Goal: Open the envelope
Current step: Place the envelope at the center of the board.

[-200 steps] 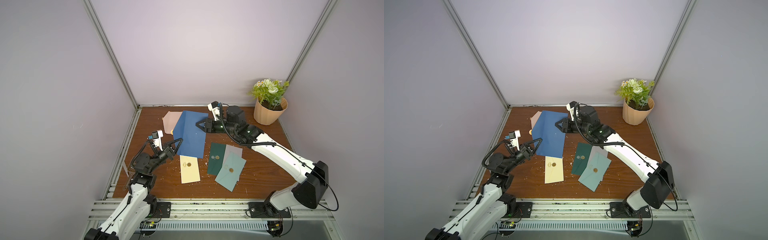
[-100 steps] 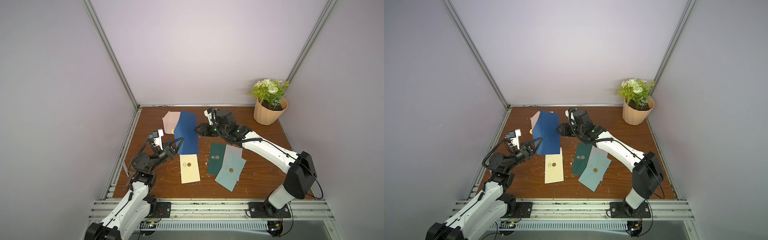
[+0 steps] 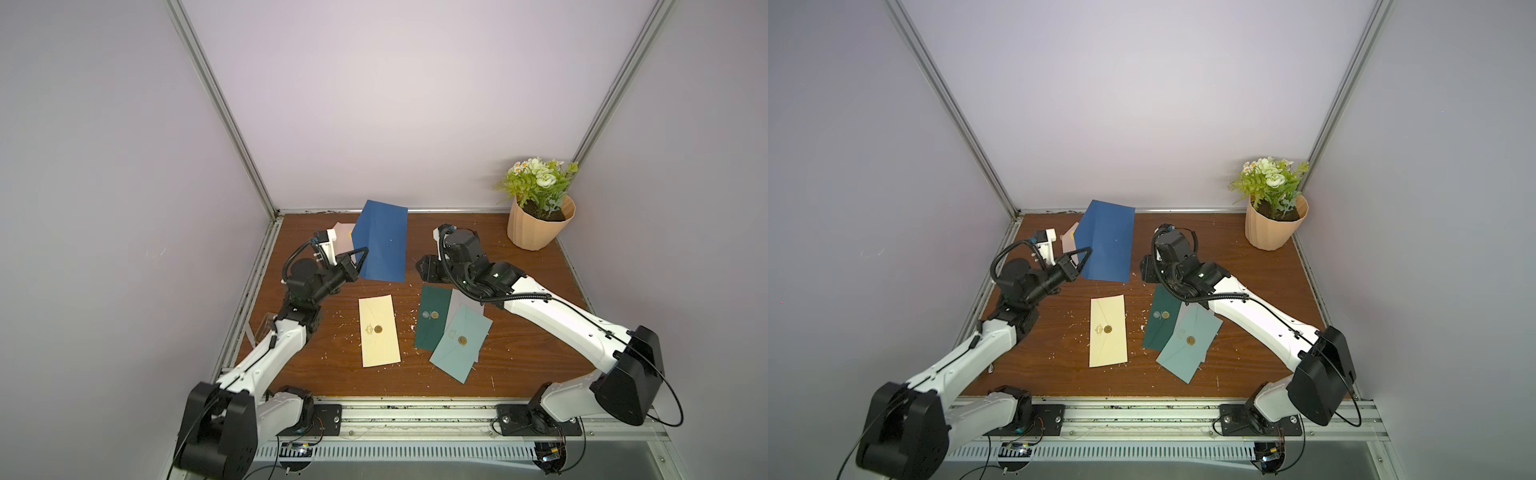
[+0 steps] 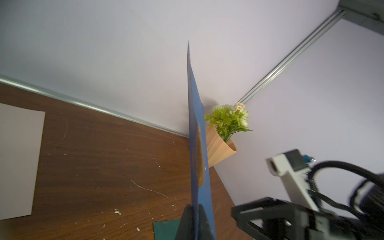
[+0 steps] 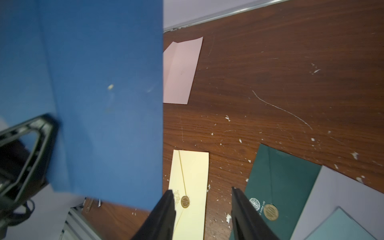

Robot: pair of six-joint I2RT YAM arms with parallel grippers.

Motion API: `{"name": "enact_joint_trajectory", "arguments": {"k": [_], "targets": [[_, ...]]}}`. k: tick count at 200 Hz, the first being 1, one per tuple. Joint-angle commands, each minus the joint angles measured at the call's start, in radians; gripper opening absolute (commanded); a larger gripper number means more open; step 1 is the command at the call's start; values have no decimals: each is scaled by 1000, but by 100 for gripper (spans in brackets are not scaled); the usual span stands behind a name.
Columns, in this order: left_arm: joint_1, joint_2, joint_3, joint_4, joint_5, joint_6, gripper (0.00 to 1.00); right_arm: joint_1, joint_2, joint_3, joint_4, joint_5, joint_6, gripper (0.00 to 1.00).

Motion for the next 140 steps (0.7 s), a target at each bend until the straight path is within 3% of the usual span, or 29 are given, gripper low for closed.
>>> {"name": "enact_joint_trajectory", "arguments": {"k": [1,51,74,106,140], "targets": [[9,158,112,-12,-31,38,0,56,-59,-18,-72,136,-11,49],[11,640,438,74,95,-38,0,97,-148,-87,-119,188,4,50],[13,814,561,58,89,-62,0,97,-182,-122,-122,191,13,49],[14,982,720,-23,81,-64,0,97,-201,-138,-125,187,9,49],[15,1027,767,-90,31,-41,0,97,-199,-145,-125,182,3,49]]}}
